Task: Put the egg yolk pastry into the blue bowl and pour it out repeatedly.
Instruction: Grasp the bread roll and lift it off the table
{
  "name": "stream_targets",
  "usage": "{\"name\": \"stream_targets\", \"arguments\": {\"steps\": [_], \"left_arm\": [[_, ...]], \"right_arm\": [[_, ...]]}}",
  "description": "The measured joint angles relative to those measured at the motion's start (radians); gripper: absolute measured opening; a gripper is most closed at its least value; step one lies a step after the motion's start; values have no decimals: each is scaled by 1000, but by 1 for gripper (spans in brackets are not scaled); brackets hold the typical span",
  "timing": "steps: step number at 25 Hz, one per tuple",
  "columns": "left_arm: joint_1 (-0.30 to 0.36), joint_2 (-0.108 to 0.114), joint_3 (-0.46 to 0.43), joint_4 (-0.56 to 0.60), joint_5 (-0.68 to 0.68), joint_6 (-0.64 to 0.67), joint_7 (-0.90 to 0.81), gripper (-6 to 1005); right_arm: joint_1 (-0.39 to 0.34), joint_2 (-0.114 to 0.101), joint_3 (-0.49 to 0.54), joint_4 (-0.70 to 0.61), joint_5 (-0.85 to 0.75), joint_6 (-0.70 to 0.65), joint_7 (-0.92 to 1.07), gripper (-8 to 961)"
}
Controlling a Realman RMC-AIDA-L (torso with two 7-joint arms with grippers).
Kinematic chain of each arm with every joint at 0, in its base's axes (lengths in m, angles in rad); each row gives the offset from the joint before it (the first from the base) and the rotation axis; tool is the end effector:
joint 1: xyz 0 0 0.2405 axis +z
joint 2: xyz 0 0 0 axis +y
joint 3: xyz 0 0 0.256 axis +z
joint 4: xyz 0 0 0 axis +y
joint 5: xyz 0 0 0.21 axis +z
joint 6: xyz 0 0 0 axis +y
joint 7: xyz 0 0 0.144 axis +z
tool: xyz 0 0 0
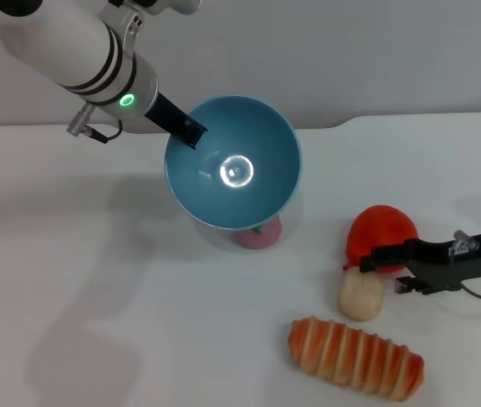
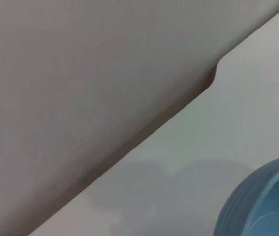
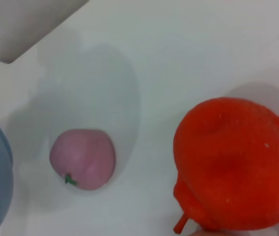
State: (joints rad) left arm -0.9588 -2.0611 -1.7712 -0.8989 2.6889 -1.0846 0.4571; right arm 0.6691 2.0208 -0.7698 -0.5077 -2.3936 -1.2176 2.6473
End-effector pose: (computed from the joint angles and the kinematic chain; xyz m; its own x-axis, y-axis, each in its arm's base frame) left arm -0.1297 0.4528 -0.0261 0.7974 0.6024 -0.0357 0.4572 -0.6416 -0.6159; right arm 0.3050 0.3606 -0.0224 -0.0622 -0.9576 -0.2814 -0.9936 0.0862 -0.0736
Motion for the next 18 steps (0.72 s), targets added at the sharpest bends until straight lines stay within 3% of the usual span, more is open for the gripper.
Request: {"name": "stream_targets", "arguments": {"steps": [18], "left_arm": [[2,-2,11,0,0,7,-7,0]], "right_arm": [[18,28,-13,20,23,58,-5,785]]}}
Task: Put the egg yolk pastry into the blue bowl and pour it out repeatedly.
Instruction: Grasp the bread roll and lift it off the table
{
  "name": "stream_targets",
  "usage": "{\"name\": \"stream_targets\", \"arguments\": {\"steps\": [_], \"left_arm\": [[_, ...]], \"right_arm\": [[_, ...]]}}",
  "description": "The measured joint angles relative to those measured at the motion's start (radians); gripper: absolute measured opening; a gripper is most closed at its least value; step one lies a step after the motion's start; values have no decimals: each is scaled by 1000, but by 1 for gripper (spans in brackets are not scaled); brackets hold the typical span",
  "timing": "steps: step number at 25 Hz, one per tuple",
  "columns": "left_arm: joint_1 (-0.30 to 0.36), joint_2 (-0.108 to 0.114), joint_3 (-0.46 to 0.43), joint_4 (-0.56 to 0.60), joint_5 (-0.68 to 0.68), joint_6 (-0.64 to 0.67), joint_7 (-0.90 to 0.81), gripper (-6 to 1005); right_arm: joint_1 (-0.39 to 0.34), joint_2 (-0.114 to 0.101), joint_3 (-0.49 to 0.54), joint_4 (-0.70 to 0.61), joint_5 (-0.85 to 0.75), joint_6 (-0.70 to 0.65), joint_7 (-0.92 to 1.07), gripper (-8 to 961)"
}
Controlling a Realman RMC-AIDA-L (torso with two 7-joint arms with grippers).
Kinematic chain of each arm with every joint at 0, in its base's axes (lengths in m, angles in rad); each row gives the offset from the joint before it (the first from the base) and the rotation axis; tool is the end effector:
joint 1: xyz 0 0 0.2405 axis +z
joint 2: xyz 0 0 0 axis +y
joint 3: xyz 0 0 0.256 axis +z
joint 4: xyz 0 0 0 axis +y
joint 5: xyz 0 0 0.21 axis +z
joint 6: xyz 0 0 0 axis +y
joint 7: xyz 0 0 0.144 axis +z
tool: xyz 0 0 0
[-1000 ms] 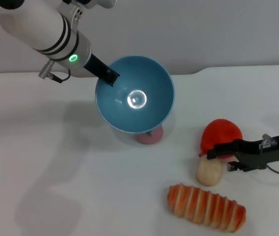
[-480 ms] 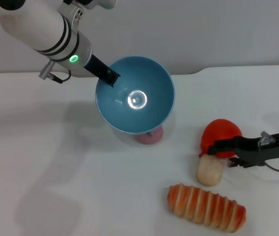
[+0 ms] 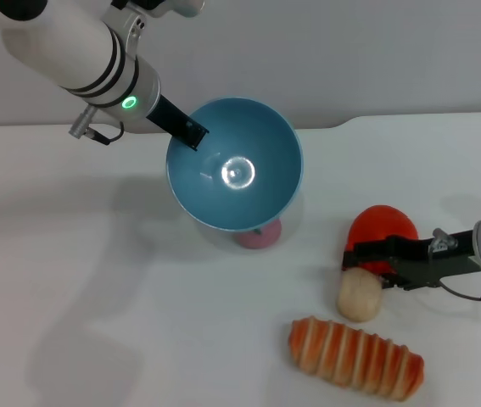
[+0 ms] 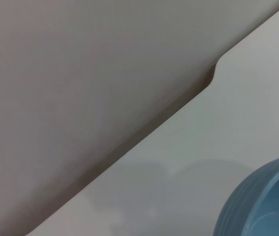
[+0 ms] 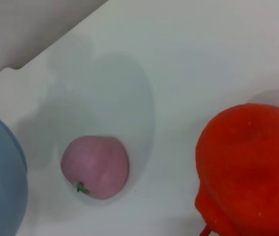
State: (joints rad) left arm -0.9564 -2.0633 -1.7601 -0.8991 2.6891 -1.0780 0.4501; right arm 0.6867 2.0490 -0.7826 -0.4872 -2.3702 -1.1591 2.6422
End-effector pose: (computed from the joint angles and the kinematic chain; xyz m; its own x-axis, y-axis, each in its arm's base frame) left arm -0.1297 0.4519 -0.0283 0.7981 0.6014 -0.0365 0.4554 -0.6419 -0.6169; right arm 0.2960 0.3650 -0.0379 -0.0568 -0.9521 -0.3003 -0.9949 0.0790 -0.0623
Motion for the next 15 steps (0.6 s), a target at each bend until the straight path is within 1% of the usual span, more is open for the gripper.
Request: {"name": "stream_targets", "arguments": {"steps": [5,13,15], "left_arm": [[1,-2,1,-4,-1,1,-1,0],[1,-3,2,-4,-2,4,-2,-1],[1,-3,2,-4,-2,5,-2,-1]], "right_arm": [[13,-1,0,41,0,10,0,785],[16,0,-16,37,-6,17,-19,784],[19,0,-25,36,-6,20,-25,707]]}}
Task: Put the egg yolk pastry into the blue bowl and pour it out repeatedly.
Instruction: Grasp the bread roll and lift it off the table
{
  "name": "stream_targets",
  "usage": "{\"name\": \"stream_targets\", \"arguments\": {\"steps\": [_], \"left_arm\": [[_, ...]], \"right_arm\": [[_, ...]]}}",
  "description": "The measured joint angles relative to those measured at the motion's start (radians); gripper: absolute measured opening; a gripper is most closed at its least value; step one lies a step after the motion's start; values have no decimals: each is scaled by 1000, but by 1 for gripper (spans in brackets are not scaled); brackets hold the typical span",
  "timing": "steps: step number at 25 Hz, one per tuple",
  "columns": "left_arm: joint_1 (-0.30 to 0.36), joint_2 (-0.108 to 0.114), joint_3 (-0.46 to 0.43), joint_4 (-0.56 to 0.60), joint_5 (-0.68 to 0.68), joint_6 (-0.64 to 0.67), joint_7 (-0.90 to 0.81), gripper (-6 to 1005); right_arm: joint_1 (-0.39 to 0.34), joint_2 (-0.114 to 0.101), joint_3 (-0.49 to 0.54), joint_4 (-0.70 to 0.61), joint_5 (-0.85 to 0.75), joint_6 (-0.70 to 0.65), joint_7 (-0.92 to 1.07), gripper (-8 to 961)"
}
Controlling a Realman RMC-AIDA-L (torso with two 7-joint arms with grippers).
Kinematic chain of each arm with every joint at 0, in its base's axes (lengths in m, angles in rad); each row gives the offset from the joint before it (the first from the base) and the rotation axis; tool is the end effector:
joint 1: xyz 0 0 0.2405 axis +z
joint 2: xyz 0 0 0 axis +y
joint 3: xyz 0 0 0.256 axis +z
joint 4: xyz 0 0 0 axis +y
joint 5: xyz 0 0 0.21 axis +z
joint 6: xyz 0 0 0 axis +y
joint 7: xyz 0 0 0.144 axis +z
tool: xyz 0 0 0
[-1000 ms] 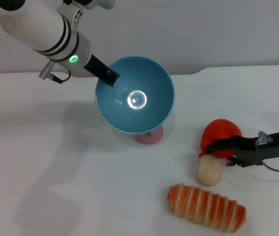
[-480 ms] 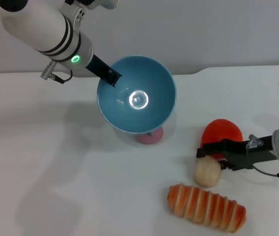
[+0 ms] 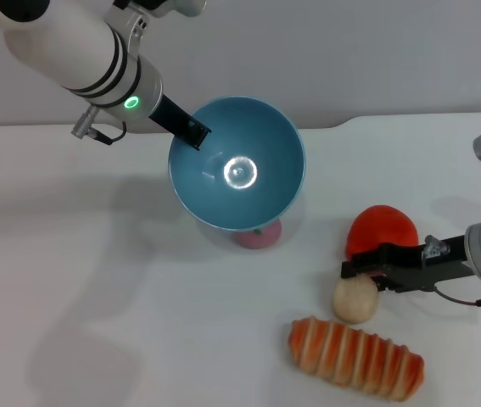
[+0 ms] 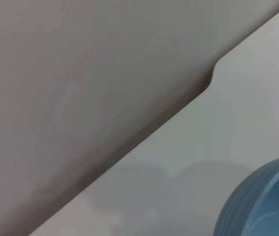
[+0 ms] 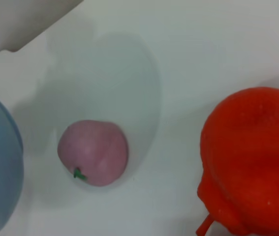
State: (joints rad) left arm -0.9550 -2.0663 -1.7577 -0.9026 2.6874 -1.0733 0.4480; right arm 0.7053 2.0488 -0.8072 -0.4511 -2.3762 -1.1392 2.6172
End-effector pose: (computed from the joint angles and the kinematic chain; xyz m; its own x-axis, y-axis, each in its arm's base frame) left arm -0.1284 0.4516 -0.0295 0.8004 0.5987 -0.0315 0.4563 -0.6424 -0.6157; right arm 0.2943 0.3641 -0.0460 -0.0207 -0.9620 -0.2722 -0.9949 0.0466 -0.0890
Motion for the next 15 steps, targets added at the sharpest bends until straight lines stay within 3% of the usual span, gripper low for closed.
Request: {"name": "stream_targets", "arguments": {"steps": [9,15], "left_arm": [[-1,1,0,4,0,13,0,-1],[-2,0,0,5,-2,18,-2,-1]], "right_arm": [[11,-4,-40,-1,-1,9,-20,439],[10,4,-50,-36,6,0,-100,401]]}}
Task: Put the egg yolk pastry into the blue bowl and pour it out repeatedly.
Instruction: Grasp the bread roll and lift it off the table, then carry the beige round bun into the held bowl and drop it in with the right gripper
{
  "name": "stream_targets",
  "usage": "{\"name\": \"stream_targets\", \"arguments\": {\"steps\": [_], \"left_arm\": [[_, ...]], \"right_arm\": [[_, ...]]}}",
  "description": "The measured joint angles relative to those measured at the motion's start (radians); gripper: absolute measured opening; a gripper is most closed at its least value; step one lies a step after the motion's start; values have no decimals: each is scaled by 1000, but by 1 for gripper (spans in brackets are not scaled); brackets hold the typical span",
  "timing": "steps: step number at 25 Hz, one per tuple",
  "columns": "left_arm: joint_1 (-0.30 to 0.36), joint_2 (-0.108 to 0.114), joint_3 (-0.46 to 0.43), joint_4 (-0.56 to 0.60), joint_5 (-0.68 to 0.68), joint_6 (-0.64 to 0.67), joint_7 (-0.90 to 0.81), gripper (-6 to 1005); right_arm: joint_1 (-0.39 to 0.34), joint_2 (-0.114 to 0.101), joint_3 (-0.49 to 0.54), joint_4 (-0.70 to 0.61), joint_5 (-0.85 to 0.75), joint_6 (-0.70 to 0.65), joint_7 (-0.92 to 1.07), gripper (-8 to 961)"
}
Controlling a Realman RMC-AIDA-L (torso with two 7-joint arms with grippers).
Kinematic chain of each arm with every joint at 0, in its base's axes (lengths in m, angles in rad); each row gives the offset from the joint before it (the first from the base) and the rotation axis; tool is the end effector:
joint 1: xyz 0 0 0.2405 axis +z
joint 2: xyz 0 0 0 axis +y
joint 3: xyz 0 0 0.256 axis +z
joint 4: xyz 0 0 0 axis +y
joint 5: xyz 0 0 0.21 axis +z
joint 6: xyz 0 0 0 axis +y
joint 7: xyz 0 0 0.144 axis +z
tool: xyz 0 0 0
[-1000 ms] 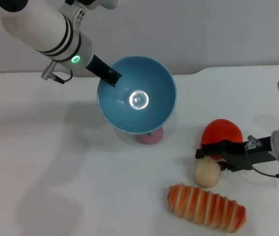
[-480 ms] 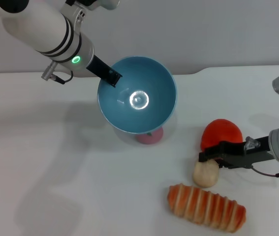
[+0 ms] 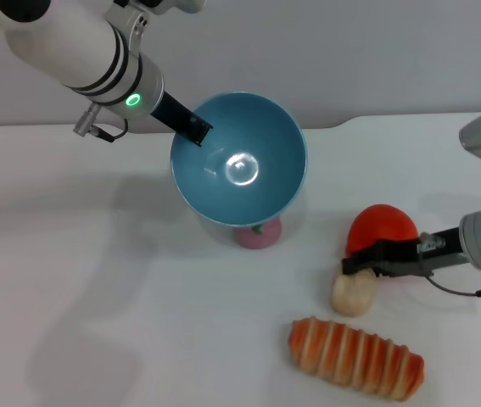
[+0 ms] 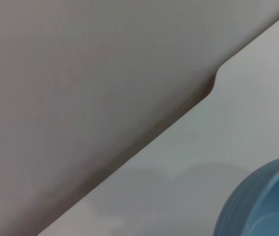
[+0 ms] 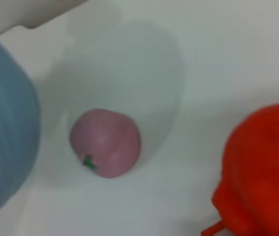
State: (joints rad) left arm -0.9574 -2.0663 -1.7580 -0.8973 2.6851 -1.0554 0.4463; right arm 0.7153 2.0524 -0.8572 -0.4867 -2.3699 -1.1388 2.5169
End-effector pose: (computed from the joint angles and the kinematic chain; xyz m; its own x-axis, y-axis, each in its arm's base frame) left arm -0.1272 0.4536 -0.0296 0.8042 0.5940 -0.0186 0.4570 -0.6381 -0.6197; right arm 0.2855 0.3708 -0.0449 0.1403 -0.9577 -0.2511 -0.9836 -0.1058 -0.1460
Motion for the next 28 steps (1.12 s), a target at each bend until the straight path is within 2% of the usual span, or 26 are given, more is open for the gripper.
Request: {"name": "stream_targets", "arguments": {"steps": [7,11,19,24,28], "left_arm": [[2,0,0,0,-13,2,-4,0],[2,0,0,9,-13,9,-11,0],[-12,1,1,28,-10,-32,-16,1],[-41,7,121,15,42,-82,-120,0],[-54,2,143,15,59,-99,-131,0]], "right_arm": [[-38,9,6,-93,131,-73,-115,338],[-46,4,6,-130,184,-114,-162,309],[-48,-4,8,-255,354,-285,-216,239],[-21,-4,5,-272,368,-322,-216,198],[-7,3,4,-277,373,-321,-216,177]]}}
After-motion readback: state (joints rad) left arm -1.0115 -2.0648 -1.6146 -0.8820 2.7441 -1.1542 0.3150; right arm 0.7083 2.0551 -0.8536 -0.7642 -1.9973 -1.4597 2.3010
